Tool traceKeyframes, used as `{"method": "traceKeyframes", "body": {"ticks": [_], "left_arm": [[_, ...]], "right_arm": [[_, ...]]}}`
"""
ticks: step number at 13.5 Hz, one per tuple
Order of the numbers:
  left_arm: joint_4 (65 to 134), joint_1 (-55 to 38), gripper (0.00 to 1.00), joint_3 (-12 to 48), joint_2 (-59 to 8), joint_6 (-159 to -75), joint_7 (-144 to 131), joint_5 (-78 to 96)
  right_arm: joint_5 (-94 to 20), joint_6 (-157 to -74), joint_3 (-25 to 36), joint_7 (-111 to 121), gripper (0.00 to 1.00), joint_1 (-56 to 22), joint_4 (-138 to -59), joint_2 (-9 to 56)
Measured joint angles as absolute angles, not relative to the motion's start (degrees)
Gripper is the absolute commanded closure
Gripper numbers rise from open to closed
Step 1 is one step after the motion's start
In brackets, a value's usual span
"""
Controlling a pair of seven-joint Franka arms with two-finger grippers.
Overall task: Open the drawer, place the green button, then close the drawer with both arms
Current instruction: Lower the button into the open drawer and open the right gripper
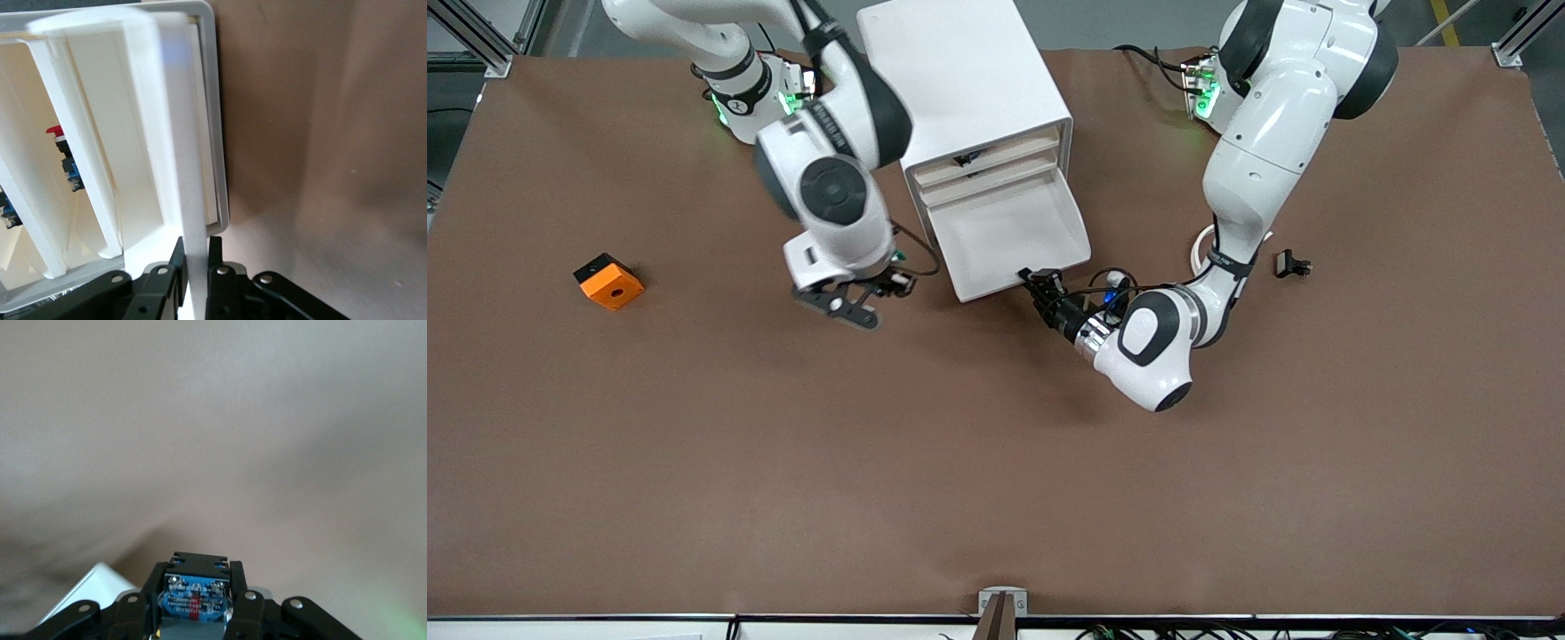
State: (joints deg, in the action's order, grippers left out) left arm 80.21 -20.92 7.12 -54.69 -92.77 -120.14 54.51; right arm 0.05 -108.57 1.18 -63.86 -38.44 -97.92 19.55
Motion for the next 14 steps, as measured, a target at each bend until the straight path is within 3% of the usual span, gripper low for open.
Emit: {"method": "traceKeyframes", "body": {"ticks": [1, 6, 14], "left_arm": [[80.16, -20.66, 0.00, 7.01, -54.69, -93.36, -118.87, 54.51], [78.20, -18.38, 0.00, 6.60, -54.42, -93.72, -117.31, 54.52], [72.53, -13.31, 0.00, 6.30, -52.52, -93.65, -116.86, 45.63]], "right_arm": [[0.04, -108.65, 1.16, -69.45, 0.96, -40.90, -97.22, 20.17], [-1.65, -113.30, 1.18, -90.11, 0.97, -47.19, -94.99, 25.12], [-5.46, -119.07, 1.23, -100.28, 0.92, -53.28, -94.87, 30.99]]}}
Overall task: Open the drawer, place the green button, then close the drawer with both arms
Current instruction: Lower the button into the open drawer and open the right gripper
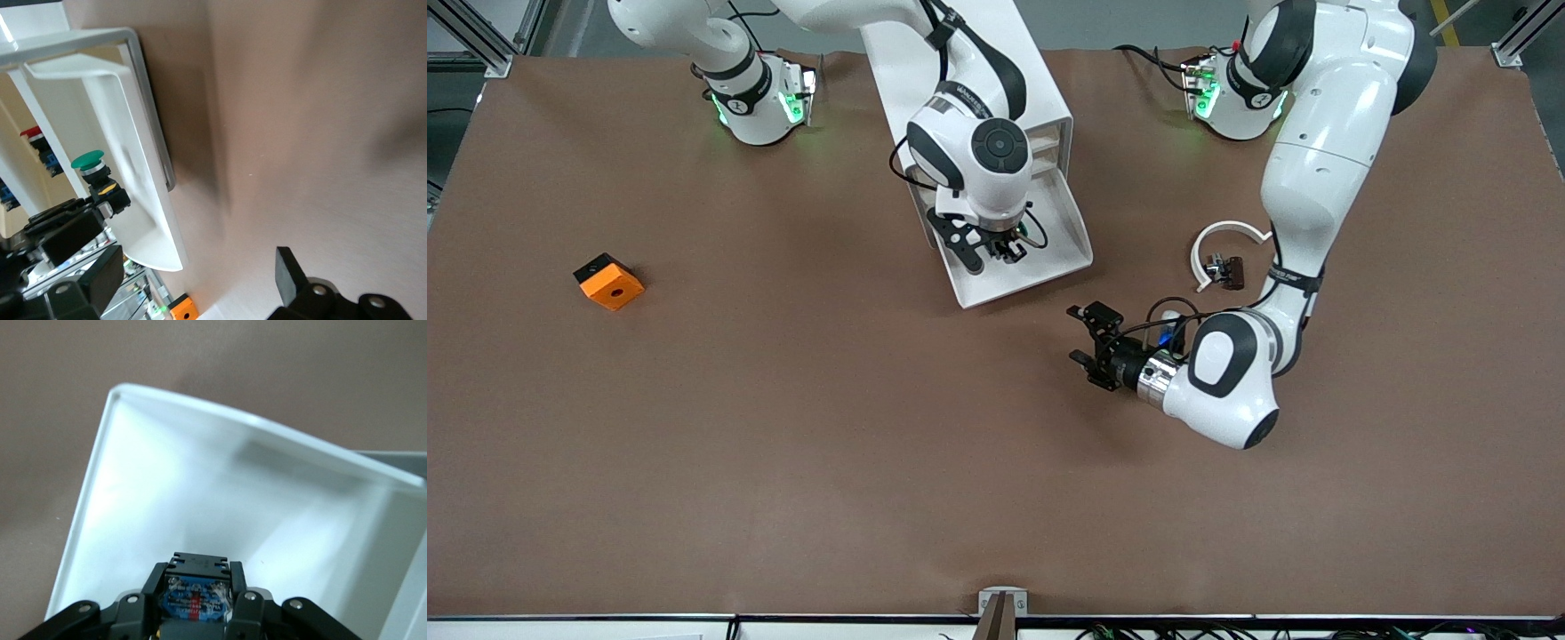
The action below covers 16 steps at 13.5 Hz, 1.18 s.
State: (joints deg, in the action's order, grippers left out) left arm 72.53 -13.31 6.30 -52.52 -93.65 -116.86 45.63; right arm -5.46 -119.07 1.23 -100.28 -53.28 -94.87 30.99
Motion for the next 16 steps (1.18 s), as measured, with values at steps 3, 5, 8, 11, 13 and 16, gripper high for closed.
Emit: {"method": "traceKeyframes", "body": {"ticks": [3, 5, 8, 11, 13, 16], "left_arm": [[71.77, -12.29, 0.00, 5.84, -50.63, -93.66, -115.71, 40.04], [70.91, -12.04, 0.00, 4.58, -49.51, -93.67, -114.00, 37.60], [70.16, -11.77, 0.00, 3.34, -47.05, -93.66, -111.43, 33.76], [69.97, -11.67, 0.00, 2.70, -43.54, -93.66, -108.93, 31.11], [69.87, -11.66, 0.00, 2.29, -41.28, -93.64, -106.30, 28.85], [69.86, -11.69, 0.00, 2.21, -38.60, -93.58, -100.80, 26.13]], "right_arm": [[-5.47, -120.26, 1.24, -100.43, 0.90, -53.95, -94.77, 31.90], [-5.47, -120.32, 1.28, -100.43, 0.88, -53.96, -94.69, 32.00], [-5.47, -120.31, 1.31, -100.44, 0.38, -53.96, -94.57, 32.00], [-5.47, -120.08, 1.31, -100.47, 0.00, -53.99, -94.55, 32.00], [-5.47, -119.42, 1.30, -100.45, 0.00, -54.16, -94.32, 32.00], [-5.46, -115.01, 1.49, -100.43, 0.00, -54.19, -91.82, 31.62]]}}
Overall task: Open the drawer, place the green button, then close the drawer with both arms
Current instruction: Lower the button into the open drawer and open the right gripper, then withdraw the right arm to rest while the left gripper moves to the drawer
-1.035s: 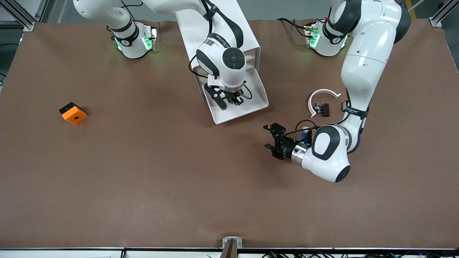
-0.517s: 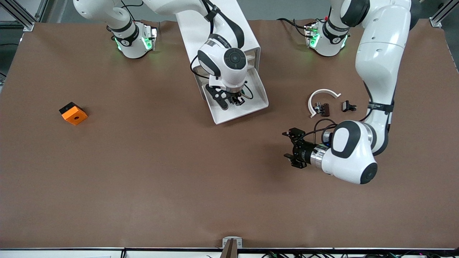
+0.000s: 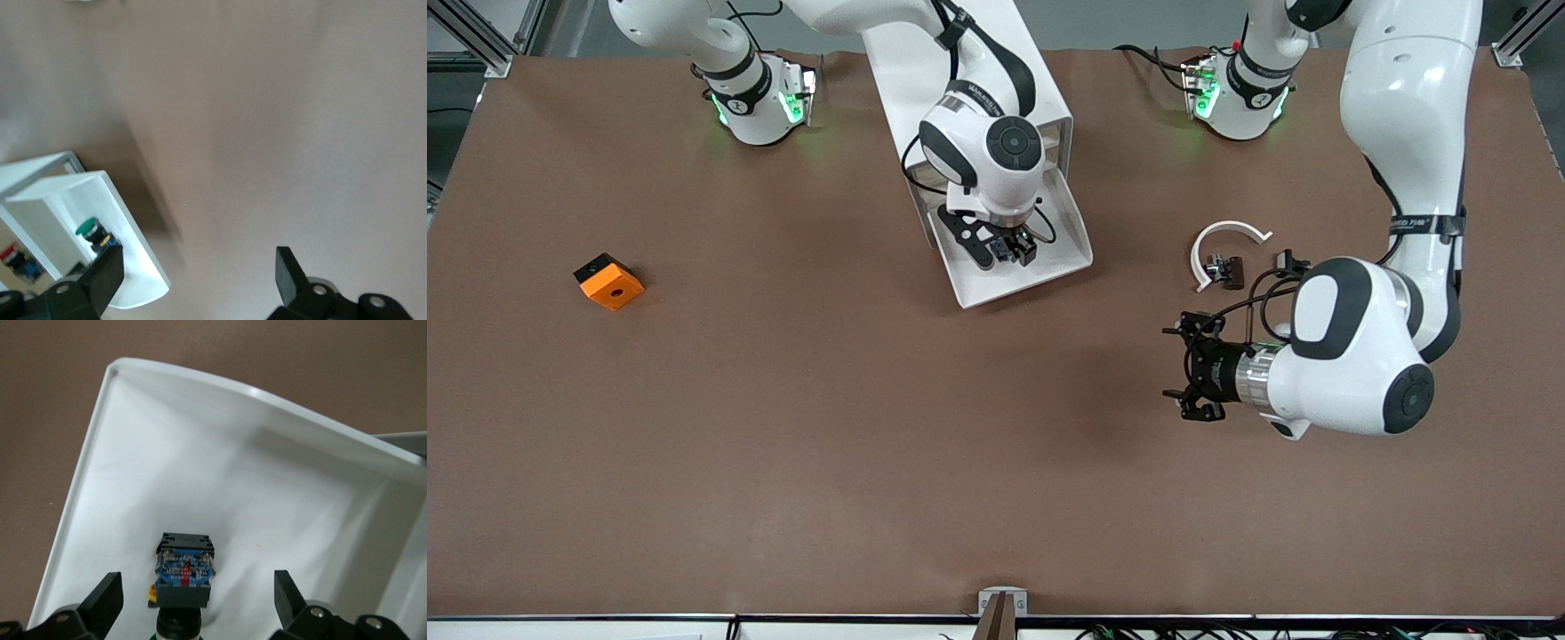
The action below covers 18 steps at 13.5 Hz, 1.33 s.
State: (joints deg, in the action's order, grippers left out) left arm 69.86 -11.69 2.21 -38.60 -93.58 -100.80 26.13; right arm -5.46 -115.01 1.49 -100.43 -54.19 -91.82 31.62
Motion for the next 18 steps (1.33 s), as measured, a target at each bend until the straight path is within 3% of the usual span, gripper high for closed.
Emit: {"method": "traceKeyframes", "body": {"ticks": [6, 11, 15, 18], "left_arm": [[69.86, -13.08, 0.00, 2.88, -35.68, -93.56, -80.25, 16.84], [71.90, -18.38, 0.00, 4.41, -35.42, -97.40, -68.12, 9.58], [79.17, -22.50, 0.00, 6.49, -35.60, -108.19, -65.92, 5.61], [85.14, -25.35, 0.00, 7.74, -35.77, -115.23, -63.14, 5.13]], "right_arm": [[-5.47, -93.61, 2.64, -92.97, 0.00, -49.18, -83.30, 23.34], [-5.46, -80.05, 3.17, -66.07, 0.00, -37.29, -82.66, 10.53], [-5.27, -78.40, 3.55, -35.97, 0.00, -22.69, -87.91, 1.60], [-2.53, -79.06, 3.72, -14.44, 0.00, -12.27, -90.88, -1.35]]}}
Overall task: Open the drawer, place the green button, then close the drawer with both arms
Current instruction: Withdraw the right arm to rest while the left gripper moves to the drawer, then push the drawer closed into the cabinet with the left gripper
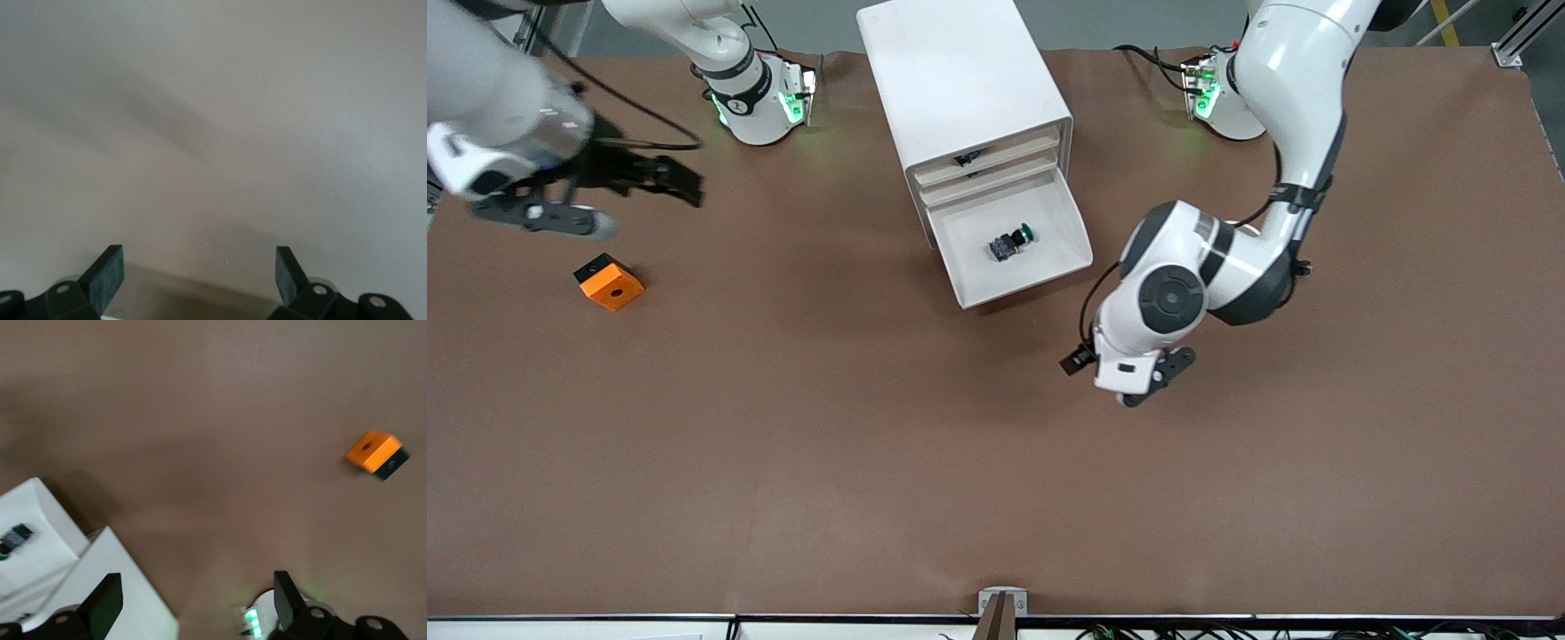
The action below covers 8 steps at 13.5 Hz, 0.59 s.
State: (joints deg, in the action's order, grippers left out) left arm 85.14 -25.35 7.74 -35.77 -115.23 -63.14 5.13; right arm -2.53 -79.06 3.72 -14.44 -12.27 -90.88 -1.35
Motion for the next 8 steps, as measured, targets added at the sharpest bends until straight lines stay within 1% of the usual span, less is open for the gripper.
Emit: {"method": "traceKeyframes", "body": {"ticks": [2, 4, 6, 8], "left_arm": [[89.69, -26.14, 0.00, 9.45, -35.86, -120.77, -60.51, 5.03], [94.68, -26.29, 0.00, 10.94, -35.93, -127.11, -58.51, 5.01], [98.81, -27.36, 0.00, 11.54, -36.01, -131.29, -57.81, 4.99], [100.97, -29.05, 0.00, 11.83, -36.02, -132.50, -57.76, 4.98]], "right_arm": [[-1.67, -80.43, 3.72, -3.95, 0.00, -6.54, -91.23, -1.64], [-1.53, -80.97, 3.73, 1.20, 0.00, -2.80, -91.15, -1.72], [-0.69, -81.22, 3.64, 1.98, 0.00, -2.08, -90.57, -1.86], [-0.22, -81.25, 3.01, 1.95, 0.00, -2.09, -89.42, -2.03]]}}
